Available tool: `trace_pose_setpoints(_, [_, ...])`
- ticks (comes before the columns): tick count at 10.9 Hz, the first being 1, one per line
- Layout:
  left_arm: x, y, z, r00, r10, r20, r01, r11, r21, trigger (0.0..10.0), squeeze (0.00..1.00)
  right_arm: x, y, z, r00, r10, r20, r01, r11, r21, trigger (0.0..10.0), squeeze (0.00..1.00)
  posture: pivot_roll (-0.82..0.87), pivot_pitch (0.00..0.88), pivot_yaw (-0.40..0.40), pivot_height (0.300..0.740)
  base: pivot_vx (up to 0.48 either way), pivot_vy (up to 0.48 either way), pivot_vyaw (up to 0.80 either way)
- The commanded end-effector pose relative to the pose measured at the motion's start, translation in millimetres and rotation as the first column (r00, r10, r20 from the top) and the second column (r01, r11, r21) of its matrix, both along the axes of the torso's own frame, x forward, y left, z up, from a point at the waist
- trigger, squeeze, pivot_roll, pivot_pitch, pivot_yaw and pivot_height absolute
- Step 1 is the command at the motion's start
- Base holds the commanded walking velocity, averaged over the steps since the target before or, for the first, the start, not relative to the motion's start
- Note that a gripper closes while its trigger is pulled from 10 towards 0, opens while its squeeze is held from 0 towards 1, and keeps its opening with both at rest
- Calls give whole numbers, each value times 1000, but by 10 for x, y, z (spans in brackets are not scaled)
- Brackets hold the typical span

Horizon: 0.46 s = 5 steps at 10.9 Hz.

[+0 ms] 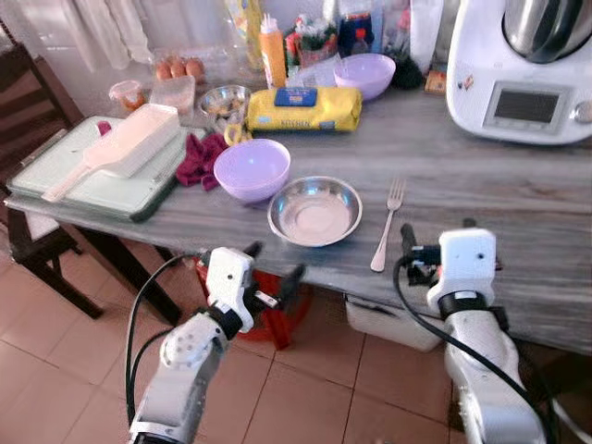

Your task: Setting the table

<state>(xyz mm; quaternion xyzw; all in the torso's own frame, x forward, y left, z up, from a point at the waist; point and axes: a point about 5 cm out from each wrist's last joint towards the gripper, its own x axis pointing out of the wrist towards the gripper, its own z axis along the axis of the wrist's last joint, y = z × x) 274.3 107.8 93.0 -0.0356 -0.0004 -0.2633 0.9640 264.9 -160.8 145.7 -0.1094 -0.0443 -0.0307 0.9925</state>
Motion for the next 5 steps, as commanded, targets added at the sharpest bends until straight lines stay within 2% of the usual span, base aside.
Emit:
trace_pose_setpoints(1, [46, 26, 25, 999, 40, 26, -41, 999, 35, 10000, 0, 20, -4, 10, 1000, -1, 11, 1, 1000, 4, 10000, 0, -115, 0, 106, 740, 0, 0, -781])
trace_pose_setpoints(2, [90, 27, 28, 996, 82, 37, -85, 994, 70, 10000, 0, 32, -26, -4, 1000, -3, 10, 3, 1000, 0, 10000, 0, -115, 0, 106, 740, 0, 0, -781])
trace_pose_setpoints(5, [142, 22, 27, 990, 130, 49, -134, 986, 97, 10000, 0, 29, -42, -37, 1000, -6, 8, 6, 1000, -8, 10000, 0, -124, 0, 108, 740, 0, 0, -781])
